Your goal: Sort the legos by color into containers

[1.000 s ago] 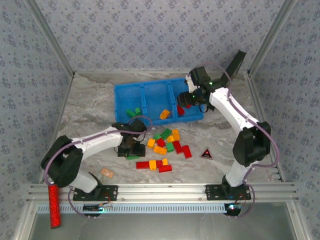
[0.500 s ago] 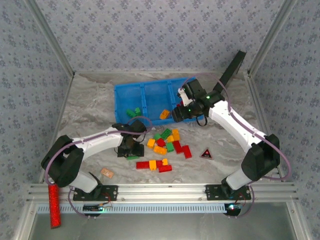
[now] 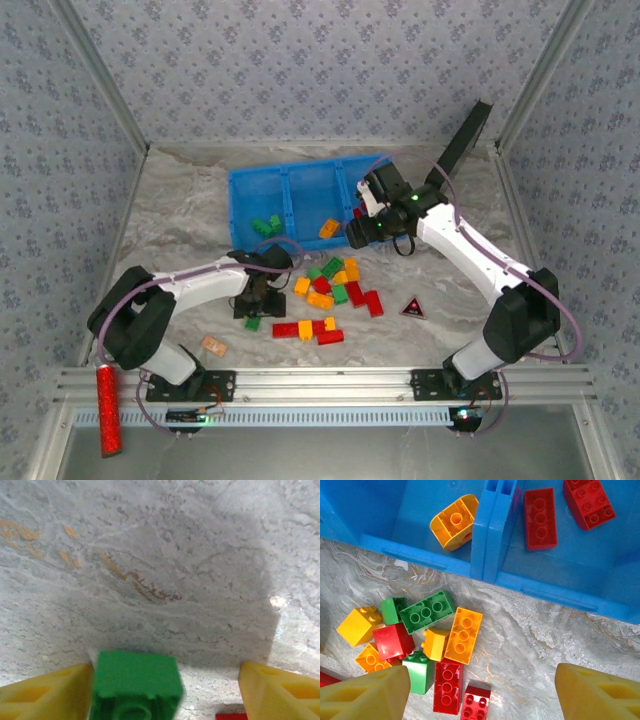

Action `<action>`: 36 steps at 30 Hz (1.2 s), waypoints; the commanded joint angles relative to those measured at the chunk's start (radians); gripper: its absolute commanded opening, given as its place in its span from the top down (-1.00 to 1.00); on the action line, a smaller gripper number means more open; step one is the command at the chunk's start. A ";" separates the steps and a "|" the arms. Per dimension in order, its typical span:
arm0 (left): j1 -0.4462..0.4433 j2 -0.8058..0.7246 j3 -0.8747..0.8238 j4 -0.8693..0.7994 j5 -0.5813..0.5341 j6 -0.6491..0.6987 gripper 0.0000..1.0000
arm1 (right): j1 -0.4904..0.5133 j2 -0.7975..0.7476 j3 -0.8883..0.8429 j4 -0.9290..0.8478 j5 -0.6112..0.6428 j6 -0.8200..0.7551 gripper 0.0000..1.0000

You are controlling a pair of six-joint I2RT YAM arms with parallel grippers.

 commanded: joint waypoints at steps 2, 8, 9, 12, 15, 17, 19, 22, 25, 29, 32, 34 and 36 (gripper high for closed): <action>-0.005 0.006 0.003 -0.020 -0.016 -0.016 -0.35 | 0.008 -0.013 -0.003 -0.023 0.024 0.014 -0.55; -0.005 -0.027 -0.020 -0.039 0.001 -0.019 -0.06 | 0.006 -0.016 0.000 -0.035 0.037 0.013 -0.54; -0.005 -0.033 -0.025 -0.041 0.002 -0.019 -0.04 | 0.006 -0.016 -0.001 -0.035 0.038 0.014 -0.54; -0.005 -0.047 -0.040 -0.048 0.002 -0.020 0.15 | 0.005 -0.015 -0.001 -0.035 0.041 0.016 -0.53; -0.003 -0.058 -0.036 -0.053 -0.007 -0.016 0.29 | 0.006 -0.017 -0.001 -0.038 0.049 0.018 -0.52; -0.001 -0.063 -0.014 -0.065 -0.018 -0.002 0.36 | 0.008 -0.022 0.002 -0.047 0.053 0.023 -0.51; 0.004 -0.066 0.022 -0.086 -0.037 0.017 0.42 | 0.016 -0.036 -0.004 -0.063 0.048 0.022 -0.51; 0.024 -0.083 0.095 -0.130 -0.068 0.053 0.45 | 0.056 -0.082 -0.043 -0.092 0.042 0.008 -0.51; 0.063 -0.101 0.200 -0.159 -0.078 0.103 0.47 | 0.131 -0.142 -0.115 -0.098 0.023 -0.022 -0.52; 0.123 -0.081 0.365 -0.172 -0.089 0.185 0.48 | 0.285 -0.236 -0.244 -0.038 0.001 -0.035 -0.52; 0.163 -0.025 0.486 -0.155 -0.099 0.253 0.48 | 0.350 -0.254 -0.271 -0.003 -0.017 0.084 -0.46; 0.188 0.024 0.550 -0.131 -0.105 0.290 0.48 | 0.377 -0.245 -0.273 0.019 -0.040 0.216 -0.39; 0.213 0.074 0.597 -0.077 -0.104 0.314 0.48 | 0.408 -0.218 -0.276 0.032 -0.035 0.381 -0.34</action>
